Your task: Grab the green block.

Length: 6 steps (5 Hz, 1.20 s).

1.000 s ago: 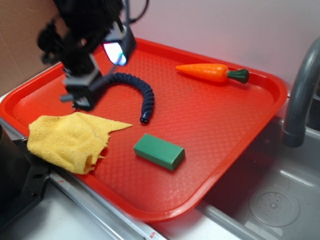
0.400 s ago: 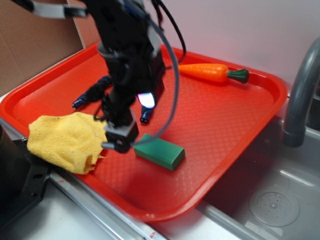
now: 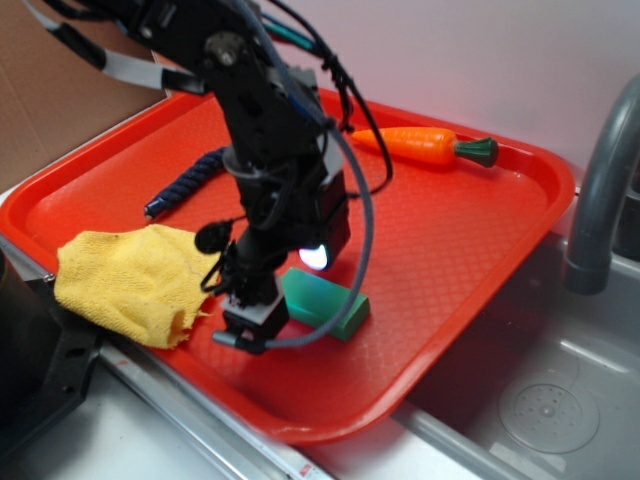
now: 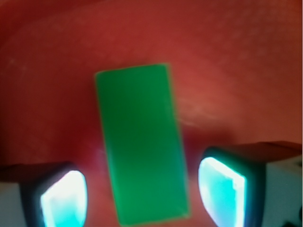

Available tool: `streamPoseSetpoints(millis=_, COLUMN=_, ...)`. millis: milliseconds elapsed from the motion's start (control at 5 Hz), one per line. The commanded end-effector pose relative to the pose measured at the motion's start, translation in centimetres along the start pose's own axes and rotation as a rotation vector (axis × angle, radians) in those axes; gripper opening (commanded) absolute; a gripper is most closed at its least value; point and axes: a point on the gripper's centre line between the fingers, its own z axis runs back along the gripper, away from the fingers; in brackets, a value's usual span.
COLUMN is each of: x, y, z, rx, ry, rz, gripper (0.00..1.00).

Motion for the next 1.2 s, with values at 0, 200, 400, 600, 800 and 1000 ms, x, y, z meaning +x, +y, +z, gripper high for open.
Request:
streamPoseSetpoints(millis=0, x=0.0, y=0.6, z=-0.8, rx=0.012, ry=0.023, rz=0.032, gripper=0.00)
streamPoseSetpoints(millis=200, x=-0.2, y=1.1, z=-1.0, rx=0.021, ry=0.029, rz=0.041, gripper=0.00)
streamPoseSetpoints(millis=400, x=-1.2, y=2.1, z=0.8, rx=0.026, ry=0.026, rz=0.163, gripper=0.00)
streamPoseSetpoints(millis=600, x=-3.4, y=3.6, z=5.3, rx=-0.009, ry=0.015, rz=0.415, gripper=0.00)
streamPoseSetpoints(millis=800, x=-5.2, y=4.8, z=9.2, rx=-0.062, ry=-0.019, rz=0.668, gripper=0.00)
streamPoseSetpoints(millis=1000, x=-7.3, y=5.2, z=12.3, rx=-0.076, ry=-0.060, rz=0.919, gripper=0.00)
